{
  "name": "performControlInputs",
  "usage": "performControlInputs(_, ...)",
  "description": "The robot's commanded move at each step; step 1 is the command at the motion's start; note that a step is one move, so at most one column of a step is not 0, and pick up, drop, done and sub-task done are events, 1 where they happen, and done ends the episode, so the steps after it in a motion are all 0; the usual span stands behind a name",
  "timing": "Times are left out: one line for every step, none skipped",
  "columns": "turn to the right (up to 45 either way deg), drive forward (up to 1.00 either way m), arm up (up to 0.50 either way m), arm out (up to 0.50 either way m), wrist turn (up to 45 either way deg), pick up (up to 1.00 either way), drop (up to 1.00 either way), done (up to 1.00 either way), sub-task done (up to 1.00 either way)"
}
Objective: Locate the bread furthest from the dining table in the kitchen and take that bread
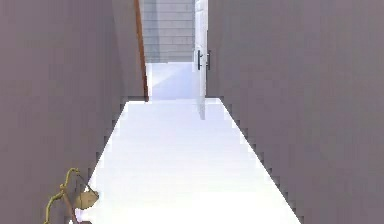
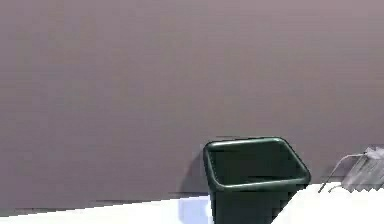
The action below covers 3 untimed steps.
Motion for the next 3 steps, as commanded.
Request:
performControlInputs(0.0,0.8,0.0,0.0,0.0,0.0,0.0,0.0,0.0)
performControlInputs(-15.0,0.0,0.0,0.0,0.0,0.0,0.0,0.0,0.0)
performControlInputs(0.0,1.0,0.0,0.0,0.0,0.0,0.0,0.0,0.0)
